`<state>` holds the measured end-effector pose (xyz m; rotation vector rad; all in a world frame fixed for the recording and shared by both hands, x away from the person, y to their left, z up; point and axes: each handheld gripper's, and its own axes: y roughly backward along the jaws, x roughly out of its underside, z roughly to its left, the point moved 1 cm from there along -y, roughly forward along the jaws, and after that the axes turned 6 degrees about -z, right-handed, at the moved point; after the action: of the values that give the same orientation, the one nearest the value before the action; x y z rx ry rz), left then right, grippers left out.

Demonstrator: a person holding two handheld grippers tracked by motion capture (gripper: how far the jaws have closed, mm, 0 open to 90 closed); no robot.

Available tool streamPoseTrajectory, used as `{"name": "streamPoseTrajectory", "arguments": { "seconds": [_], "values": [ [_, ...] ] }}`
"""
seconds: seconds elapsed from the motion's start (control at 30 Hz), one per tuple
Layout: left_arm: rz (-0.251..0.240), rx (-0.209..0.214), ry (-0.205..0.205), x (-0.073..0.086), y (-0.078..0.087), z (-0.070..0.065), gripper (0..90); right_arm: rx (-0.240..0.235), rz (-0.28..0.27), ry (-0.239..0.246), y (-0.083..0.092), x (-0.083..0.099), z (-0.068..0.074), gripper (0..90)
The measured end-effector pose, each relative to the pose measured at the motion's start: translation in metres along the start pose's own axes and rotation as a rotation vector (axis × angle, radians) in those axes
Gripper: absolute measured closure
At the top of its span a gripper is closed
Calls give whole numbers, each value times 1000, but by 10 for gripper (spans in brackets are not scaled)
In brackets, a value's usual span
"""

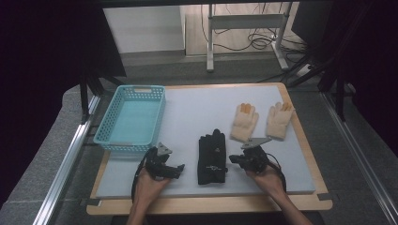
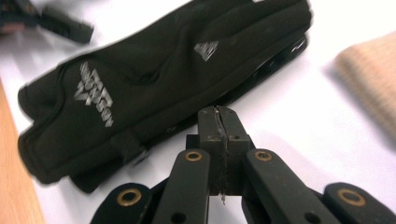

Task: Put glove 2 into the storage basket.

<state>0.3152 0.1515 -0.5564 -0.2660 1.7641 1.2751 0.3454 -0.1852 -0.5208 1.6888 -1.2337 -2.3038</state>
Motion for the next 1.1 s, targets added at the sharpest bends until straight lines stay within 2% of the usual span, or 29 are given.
{"name": "streamPoseTrajectory", "arguments": {
  "seconds": [0.17,0.4,0.6,0.93,1.0,1.1],
  "values": [
    [-1,-24,16,6,7,11,16,-29,47,26,-17,6,9,887],
    [0,-25,2,9,9,15,10,-49,38,66,-33,-3,23,887],
    [0,-43,6,11,12,20,0,-71,39,75,-48,-12,31,885],
    [2,-25,20,13,14,24,16,-102,43,107,-81,-31,55,866],
    [1,-24,20,14,14,24,20,-95,48,124,-82,-33,57,861],
    [1,-22,21,14,14,24,20,-108,49,118,-76,-32,54,833]
  ]
}}
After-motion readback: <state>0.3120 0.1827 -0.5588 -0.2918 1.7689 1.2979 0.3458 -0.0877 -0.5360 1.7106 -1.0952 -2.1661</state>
